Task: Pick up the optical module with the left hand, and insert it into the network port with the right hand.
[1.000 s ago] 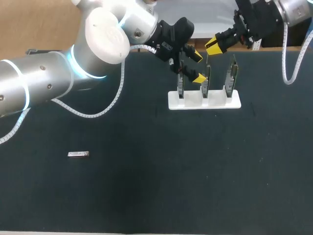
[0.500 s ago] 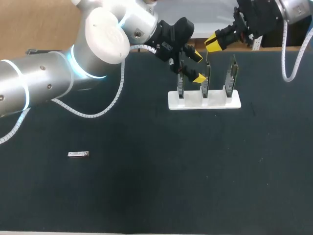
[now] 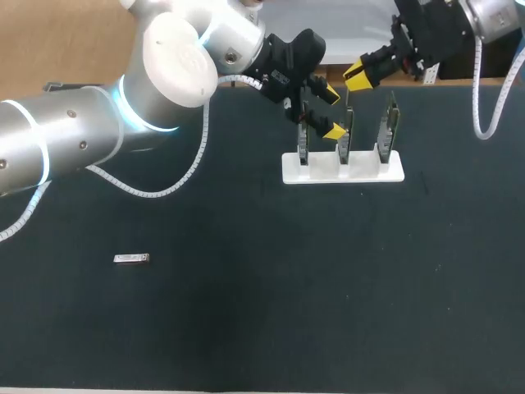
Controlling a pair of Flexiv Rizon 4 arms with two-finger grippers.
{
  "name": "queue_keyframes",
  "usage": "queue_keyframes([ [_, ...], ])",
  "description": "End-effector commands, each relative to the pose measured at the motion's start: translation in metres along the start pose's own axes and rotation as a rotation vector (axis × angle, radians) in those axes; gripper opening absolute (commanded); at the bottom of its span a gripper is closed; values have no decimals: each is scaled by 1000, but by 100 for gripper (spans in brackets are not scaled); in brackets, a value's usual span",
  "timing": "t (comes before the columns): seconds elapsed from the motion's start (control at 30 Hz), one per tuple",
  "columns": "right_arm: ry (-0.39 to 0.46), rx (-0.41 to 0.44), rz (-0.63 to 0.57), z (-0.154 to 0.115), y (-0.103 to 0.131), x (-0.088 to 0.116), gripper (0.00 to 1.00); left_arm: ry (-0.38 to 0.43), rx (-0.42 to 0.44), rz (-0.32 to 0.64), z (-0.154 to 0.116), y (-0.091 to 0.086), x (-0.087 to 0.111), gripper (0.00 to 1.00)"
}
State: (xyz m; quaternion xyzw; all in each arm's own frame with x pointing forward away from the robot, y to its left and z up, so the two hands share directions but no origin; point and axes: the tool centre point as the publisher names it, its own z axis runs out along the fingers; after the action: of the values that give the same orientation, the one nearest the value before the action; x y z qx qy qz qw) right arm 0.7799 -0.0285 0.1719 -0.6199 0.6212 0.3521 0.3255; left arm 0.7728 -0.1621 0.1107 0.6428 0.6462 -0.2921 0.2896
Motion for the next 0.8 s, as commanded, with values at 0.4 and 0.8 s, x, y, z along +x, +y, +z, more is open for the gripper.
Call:
queue_keyframes([
  [0.4,11,12,-9,0,2,-1,0,4,0,-1,0,1,-1,100],
  [0.8,15,11,0,1,3,2,0,4,0,-1,0,1,-1,100],
])
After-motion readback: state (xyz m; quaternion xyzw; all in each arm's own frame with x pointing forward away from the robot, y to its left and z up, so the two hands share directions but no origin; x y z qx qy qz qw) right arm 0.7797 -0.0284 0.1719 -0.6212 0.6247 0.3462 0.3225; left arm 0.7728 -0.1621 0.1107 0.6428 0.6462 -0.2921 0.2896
